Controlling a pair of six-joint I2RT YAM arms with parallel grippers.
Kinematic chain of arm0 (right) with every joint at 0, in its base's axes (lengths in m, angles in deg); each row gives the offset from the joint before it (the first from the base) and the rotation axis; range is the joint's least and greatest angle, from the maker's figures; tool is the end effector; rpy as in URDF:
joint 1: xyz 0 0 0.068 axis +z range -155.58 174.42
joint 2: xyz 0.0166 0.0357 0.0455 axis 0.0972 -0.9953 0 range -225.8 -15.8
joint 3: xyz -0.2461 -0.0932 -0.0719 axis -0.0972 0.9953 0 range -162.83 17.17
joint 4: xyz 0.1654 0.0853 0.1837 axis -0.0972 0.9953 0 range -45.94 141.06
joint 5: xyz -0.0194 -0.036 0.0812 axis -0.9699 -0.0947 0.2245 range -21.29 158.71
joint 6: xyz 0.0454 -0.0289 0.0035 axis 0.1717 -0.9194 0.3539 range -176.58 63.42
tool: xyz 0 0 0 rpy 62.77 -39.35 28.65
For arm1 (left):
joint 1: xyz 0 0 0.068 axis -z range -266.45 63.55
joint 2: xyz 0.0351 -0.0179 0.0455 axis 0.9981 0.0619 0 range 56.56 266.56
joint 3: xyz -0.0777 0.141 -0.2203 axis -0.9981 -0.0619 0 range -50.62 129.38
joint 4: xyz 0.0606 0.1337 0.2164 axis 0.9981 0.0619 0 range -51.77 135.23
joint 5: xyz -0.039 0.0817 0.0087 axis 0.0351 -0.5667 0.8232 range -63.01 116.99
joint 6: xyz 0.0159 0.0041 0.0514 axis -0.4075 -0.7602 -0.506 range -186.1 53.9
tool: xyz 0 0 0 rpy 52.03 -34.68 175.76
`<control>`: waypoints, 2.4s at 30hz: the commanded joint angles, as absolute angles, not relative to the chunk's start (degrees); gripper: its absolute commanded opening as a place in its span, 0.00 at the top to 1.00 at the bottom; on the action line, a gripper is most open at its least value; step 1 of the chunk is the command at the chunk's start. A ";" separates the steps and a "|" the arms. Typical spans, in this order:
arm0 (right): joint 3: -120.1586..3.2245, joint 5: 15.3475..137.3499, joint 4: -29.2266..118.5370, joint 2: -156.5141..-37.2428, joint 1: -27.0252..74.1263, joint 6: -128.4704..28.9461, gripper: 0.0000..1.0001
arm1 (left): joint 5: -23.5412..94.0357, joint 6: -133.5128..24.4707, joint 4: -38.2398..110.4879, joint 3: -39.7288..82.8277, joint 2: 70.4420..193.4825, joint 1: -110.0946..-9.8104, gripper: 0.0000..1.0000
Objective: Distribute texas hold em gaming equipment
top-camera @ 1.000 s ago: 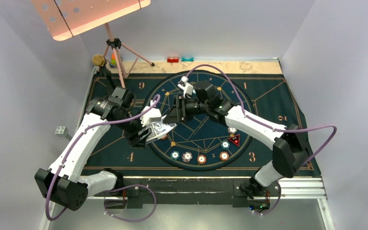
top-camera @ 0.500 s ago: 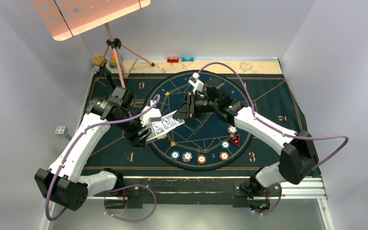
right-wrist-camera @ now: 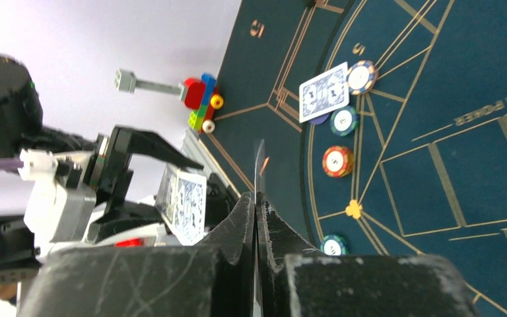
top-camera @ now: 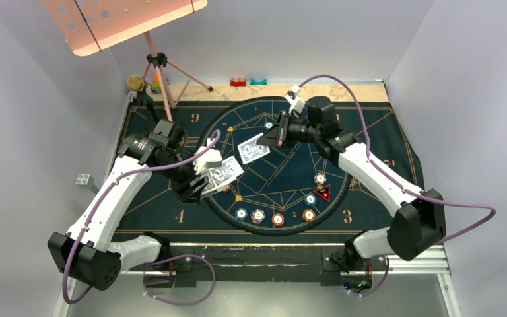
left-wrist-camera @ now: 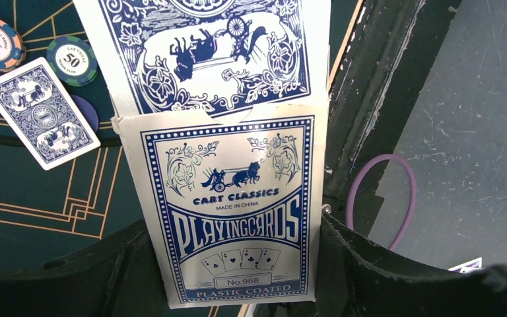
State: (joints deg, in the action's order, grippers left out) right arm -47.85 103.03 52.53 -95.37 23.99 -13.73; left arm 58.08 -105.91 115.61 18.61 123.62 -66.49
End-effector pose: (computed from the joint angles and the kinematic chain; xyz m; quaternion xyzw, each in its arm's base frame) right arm 0.2681 0.1751 0.3291 -0.0696 0.8104 0.5099 0.2801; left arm 0.1689 -0.0810 0.3248 0.5060 0.8112 -0.2405 0.1678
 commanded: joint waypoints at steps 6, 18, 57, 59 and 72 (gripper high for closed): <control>-56.92 104.08 52.26 -104.09 16.31 -14.90 1.00 | 59.52 -105.92 115.65 20.31 122.06 -66.35 1.00; -81.79 90.85 55.47 -134.05 12.34 -16.78 1.00 | 59.41 -106.44 117.66 19.61 120.50 -66.43 1.00; -58.78 96.84 55.96 -101.38 28.71 -21.48 0.05 | 59.20 -106.50 116.07 19.81 122.19 -66.37 1.00; -56.05 97.41 54.46 -98.77 31.39 -20.83 0.05 | 59.09 -106.25 115.58 20.10 122.50 -66.34 1.00; -53.41 104.81 49.79 -102.10 38.10 -17.88 0.03 | 59.07 -105.65 115.42 22.77 124.03 -66.37 1.00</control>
